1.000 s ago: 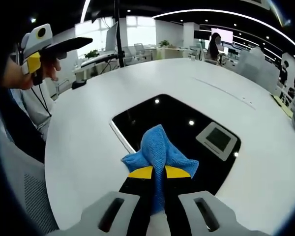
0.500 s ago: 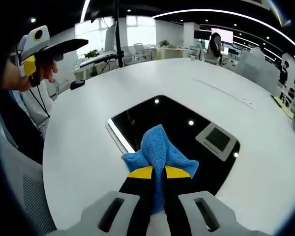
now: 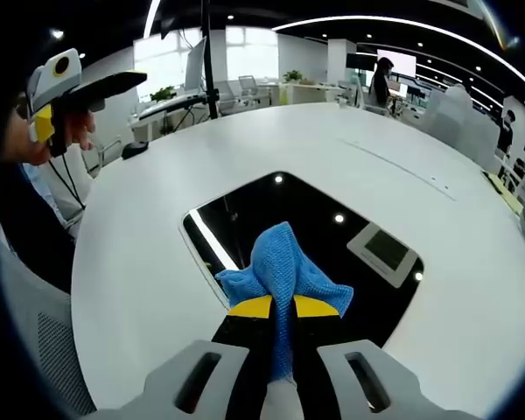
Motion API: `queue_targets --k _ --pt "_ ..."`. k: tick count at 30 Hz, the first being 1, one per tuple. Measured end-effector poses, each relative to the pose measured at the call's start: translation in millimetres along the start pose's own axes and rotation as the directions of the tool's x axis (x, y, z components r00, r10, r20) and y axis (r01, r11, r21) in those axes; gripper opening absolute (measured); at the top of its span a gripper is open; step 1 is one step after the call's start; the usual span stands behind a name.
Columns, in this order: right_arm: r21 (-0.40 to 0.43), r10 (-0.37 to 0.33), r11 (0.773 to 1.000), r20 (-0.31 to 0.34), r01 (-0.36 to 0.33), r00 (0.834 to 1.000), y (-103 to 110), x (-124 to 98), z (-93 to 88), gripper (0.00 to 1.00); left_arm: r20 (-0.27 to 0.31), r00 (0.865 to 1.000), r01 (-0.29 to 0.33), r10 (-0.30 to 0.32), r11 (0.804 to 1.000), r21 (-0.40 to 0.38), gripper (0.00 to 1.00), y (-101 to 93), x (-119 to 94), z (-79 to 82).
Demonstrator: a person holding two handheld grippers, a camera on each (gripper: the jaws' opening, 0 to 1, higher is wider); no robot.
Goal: Wipe the mirror surface with the cleaning cloth until all visible marks leave the cleaned area.
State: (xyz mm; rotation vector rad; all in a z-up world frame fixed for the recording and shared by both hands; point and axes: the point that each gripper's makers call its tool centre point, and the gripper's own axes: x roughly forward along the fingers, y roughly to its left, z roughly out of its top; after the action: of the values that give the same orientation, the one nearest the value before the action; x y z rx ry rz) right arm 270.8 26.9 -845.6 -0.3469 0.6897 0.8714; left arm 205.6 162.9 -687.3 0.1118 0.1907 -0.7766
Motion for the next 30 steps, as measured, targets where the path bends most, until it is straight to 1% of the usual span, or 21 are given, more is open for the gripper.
queue_targets --k 30 --pt "0.003 -0.011 1.000 -0.002 0.011 1.000 -22 12 11.0 0.02 -0.008 1.000 0.002 -0.002 1.000 0.006 0.68 2.5 2 -1.3"
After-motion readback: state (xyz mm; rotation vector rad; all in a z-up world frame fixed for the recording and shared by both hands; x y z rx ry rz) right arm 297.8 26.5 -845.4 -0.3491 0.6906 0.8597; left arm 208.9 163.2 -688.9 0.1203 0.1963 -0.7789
